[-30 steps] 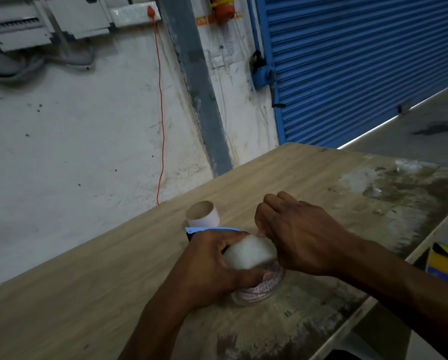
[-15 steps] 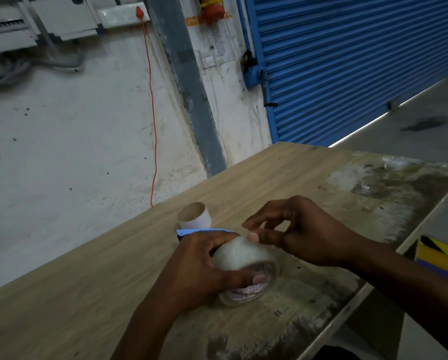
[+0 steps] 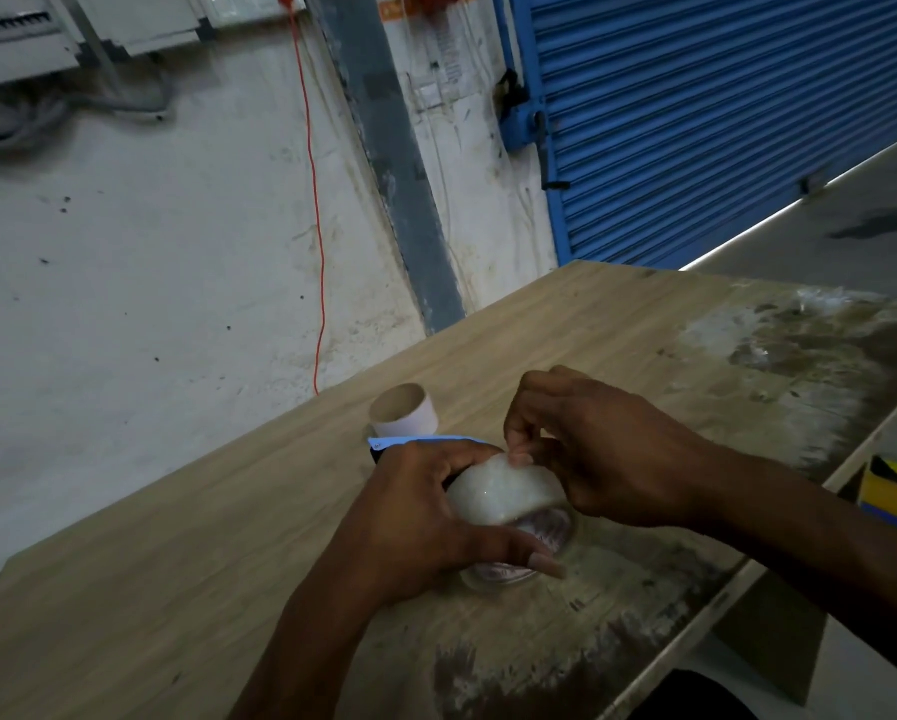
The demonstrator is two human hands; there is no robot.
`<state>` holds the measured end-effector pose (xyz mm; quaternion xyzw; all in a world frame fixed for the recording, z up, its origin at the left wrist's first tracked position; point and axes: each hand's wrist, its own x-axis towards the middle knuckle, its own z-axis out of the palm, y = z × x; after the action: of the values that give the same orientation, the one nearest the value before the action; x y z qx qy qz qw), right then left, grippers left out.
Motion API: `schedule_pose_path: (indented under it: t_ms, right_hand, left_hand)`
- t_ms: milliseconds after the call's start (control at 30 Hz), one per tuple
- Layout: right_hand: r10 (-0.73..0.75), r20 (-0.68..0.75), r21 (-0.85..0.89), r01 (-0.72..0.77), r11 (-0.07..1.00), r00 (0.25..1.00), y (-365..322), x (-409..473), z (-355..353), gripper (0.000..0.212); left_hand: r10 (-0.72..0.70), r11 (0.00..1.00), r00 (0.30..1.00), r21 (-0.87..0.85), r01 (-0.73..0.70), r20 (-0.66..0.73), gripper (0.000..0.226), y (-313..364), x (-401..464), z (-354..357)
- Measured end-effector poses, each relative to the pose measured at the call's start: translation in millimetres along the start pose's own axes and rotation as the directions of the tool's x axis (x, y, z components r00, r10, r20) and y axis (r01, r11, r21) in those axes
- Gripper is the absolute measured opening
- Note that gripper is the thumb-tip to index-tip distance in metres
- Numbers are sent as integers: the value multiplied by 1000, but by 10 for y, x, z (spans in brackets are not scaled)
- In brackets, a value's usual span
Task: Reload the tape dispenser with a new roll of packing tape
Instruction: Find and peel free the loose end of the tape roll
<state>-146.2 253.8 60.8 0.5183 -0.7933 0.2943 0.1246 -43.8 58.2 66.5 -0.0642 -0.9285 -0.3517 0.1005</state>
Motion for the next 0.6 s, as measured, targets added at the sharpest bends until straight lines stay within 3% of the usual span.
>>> schedule_pose_path:
  t_ms: [133,300,400,467,533,600]
  right_hand:
    - [58,57,-219,-44,975,997,-113,-27,-17,19]
    - [189,29,-287,-173,942,982,-184,-3,6,43]
    - [278,45,-213,-263,941,959,-231,21,8,20]
    - [251,57,-136,-242,961,966,-192,18,11,15]
    - [191,76,3,-192,981,979,-121,6,-13,21]
    - [157,24,234,-158,959,987,-89,-15,-67,8]
  left_hand:
    - [6,1000,1000,17,-6,-8,55,42,-4,24]
    - [13,999,1000,36,-12,-20,54,76,-12,19]
    - [5,999,1000,45,-4,-25,56,83,-16,12]
    - [-15,999,1000,38,16,-27,59,83,-19,7]
    - [-44,999,998,29,45,-37,65,78,-31,-9]
    - [-58,997,997,53,61,-55,77,74,-32,-23]
